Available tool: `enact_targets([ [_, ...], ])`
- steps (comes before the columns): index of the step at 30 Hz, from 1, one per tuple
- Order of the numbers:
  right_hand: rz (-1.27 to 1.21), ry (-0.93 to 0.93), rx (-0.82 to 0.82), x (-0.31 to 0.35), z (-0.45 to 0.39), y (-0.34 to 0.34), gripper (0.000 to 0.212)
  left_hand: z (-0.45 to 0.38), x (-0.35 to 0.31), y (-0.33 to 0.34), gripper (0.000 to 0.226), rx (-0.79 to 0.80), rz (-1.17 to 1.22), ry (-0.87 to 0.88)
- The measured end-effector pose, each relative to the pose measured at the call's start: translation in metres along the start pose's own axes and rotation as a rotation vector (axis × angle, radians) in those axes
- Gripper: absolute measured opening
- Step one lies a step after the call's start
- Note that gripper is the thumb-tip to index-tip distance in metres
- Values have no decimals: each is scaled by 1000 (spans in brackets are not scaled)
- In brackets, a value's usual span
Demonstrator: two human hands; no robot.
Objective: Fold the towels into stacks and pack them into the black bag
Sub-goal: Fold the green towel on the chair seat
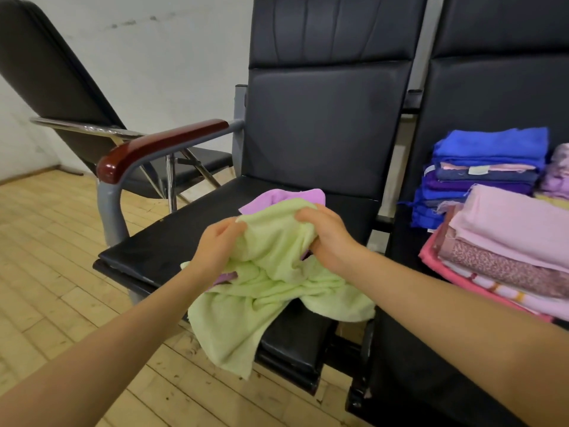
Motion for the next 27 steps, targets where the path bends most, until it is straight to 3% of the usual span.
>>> enact_targets([
  [2, -57, -3, -41, 5, 1, -15, 6, -2, 5, 12, 25, 112, -175, 68],
  [5, -190, 21, -68, 1, 2, -42, 4, -7, 12, 20, 43, 141, -416, 109],
  [9, -343, 74, 51, -13, 7, -52, 5, -25, 18, 26, 44, 136, -648, 66],
  [11, -341, 121, 77, -20, 10, -54, 8, -30, 19, 33, 21, 155, -841, 50],
  [12, -299, 154, 79, -24, 11, -56, 6, -31, 21, 37, 14, 176, -912, 37],
  [16, -32, 240, 38, -31, 16, -74, 26, -37, 29, 50, 28, 318, -1086, -19],
  [21, 409, 259, 58, -18, 29, -89, 27, -43, 30, 61, 9, 420, -1242, 53],
  [24, 687, 255, 25, -6, 36, -92, 27, -41, 24, 68, 19, 453, -1136, 152],
  [27, 846, 162, -33, 11, 42, -92, 19, -35, 9, 63, 21, 372, -964, 226],
])
Point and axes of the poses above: each hand's wrist, its own z-axis away from the middle knuckle, its own y-axis out of the palm, x = y × z, the point moved 10 cm from there along -z, towards the middle knuckle, and after that the axes turned 11 degrees about x, right-handed, at the moved point
